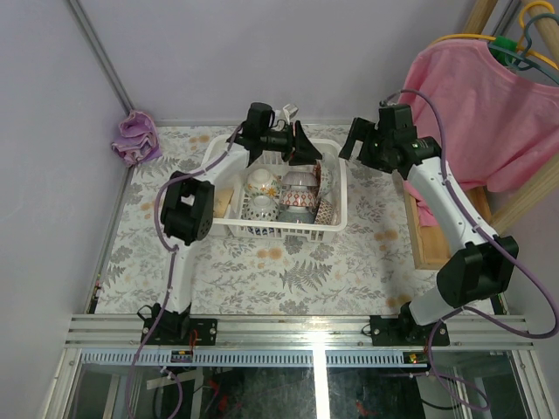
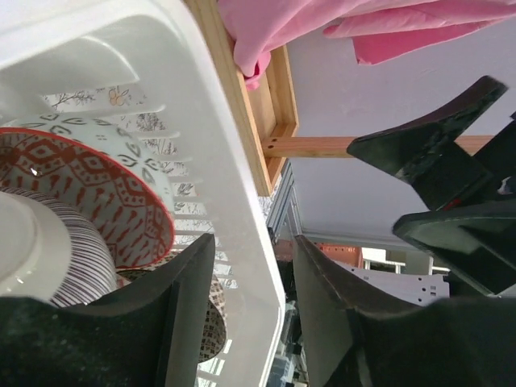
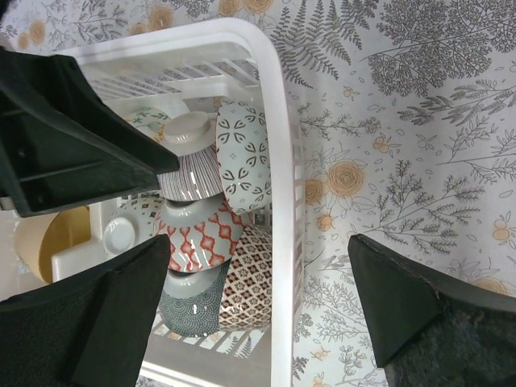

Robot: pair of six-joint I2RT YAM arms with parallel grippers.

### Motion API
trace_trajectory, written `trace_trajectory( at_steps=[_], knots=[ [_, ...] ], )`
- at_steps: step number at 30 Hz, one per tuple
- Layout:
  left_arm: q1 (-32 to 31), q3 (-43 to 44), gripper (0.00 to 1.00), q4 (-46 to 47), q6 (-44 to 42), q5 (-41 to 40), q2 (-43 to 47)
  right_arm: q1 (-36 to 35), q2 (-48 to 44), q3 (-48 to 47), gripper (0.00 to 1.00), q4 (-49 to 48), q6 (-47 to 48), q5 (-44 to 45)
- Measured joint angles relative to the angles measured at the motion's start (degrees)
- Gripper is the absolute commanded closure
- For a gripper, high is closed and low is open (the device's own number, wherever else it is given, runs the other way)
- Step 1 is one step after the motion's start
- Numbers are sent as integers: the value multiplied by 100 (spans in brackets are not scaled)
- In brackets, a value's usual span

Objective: Load the bowls into the dish rack
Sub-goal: Place the bowl in the dish rack.

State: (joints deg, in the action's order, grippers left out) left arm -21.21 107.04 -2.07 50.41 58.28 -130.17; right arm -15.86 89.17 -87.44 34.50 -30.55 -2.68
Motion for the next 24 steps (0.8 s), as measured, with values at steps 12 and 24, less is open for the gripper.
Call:
trace_trajectory(
  at_steps=[12,24],
  knots=[
    [0,203,0,-1624,-1161,-822,1062,-2,-756,254,0,162,37,26],
    [-13,-846,0,-3069,-1711,-2610,3377,-9,-2262,1128,0,184,315,201]
  ],
)
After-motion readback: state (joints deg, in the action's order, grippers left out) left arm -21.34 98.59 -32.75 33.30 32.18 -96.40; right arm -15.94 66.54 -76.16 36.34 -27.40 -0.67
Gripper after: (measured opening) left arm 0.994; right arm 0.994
